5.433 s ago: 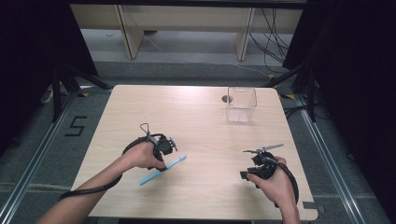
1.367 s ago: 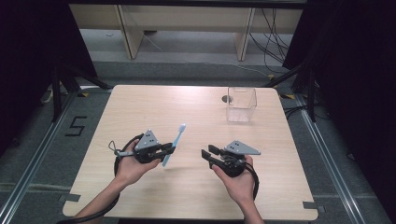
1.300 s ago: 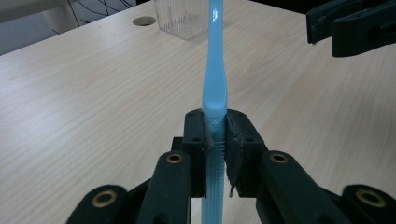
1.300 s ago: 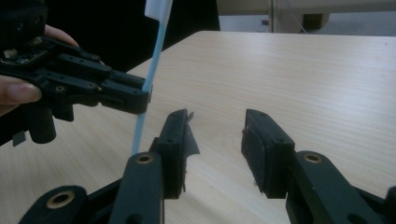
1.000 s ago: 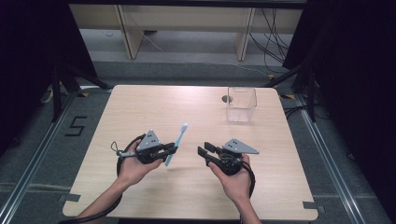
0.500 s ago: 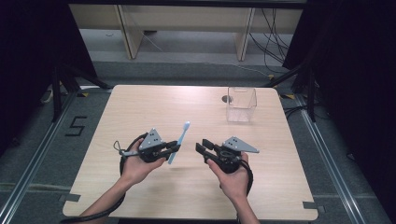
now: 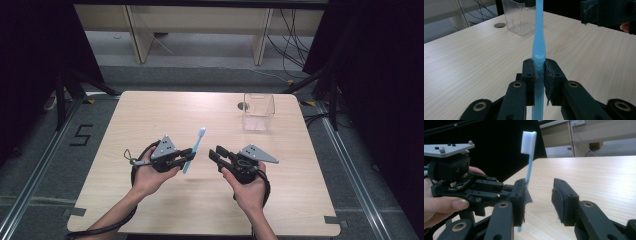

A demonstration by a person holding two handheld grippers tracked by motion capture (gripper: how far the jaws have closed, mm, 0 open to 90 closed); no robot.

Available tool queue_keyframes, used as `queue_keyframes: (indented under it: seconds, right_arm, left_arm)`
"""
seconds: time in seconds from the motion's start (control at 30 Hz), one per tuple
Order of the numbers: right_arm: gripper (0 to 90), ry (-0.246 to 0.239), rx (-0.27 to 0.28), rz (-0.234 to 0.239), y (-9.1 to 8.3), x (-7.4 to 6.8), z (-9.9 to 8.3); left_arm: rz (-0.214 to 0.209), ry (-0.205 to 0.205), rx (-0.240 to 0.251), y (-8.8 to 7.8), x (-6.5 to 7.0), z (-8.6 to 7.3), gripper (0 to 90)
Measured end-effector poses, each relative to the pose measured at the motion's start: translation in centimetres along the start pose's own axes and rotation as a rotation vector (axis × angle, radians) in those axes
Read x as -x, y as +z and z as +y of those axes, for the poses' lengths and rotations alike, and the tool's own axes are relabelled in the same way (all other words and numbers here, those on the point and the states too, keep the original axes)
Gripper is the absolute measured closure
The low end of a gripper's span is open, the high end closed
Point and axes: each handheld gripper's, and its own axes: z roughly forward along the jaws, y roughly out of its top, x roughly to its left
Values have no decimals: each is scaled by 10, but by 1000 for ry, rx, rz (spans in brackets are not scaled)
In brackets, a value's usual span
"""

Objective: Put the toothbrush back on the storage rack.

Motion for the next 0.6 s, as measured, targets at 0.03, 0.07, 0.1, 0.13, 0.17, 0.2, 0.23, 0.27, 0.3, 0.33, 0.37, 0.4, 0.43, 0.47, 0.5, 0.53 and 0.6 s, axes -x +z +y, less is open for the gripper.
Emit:
queue_keyframes:
  seconds: [0.03,0.07,0.1,0.13,0.17,0.2,0.23,0.27,0.3,0.33,0.37,0.4,0.43,0.47,0.5,0.53,0.6]
  right_arm:
    - [635,0,0,0,0,0,0]
    - [634,-1,-3,12,1,-2,2]
    - [633,-7,8,9,2,-2,2]
    - [633,-16,4,5,3,-2,2]
    - [633,-11,4,6,3,-3,3]
    - [633,-5,4,10,4,-3,4]
    - [634,-3,13,17,6,-4,4]
    - [634,-18,7,7,7,-3,5]
    - [634,-31,10,-8,8,-3,5]
    - [634,-13,7,1,9,-3,5]
    - [634,-19,7,7,10,-3,6]
    - [634,-19,7,7,10,-3,6]
    - [635,-7,13,0,11,-3,6]
    - [636,-27,17,-1,12,-2,7]
    - [637,-16,22,-2,13,-3,7]
    - [637,-12,24,4,13,-3,7]
    - [640,-26,26,-13,14,-2,8]
  left_arm:
    - [0,0,0,0,0,0,785]
    - [0,2,2,1,1,1,785]
    - [-2,4,4,2,2,2,785]
    - [3,5,-4,2,4,3,785]
    - [1,6,-3,2,4,3,785]
    - [-2,9,0,4,6,4,785]
    - [-3,10,0,4,7,5,785]
    - [-7,12,2,6,8,6,785]
    - [-9,16,0,6,9,7,785]
    - [-17,16,8,8,9,7,785]
    - [-17,13,11,9,10,8,785]
    - [-17,13,11,9,10,8,785]
    - [-15,9,11,10,12,9,785]
    - [-18,15,10,10,13,10,785]
    - [-18,15,11,10,13,10,785]
    - [-18,13,13,10,14,10,785]
    - [-18,11,16,11,14,10,785]
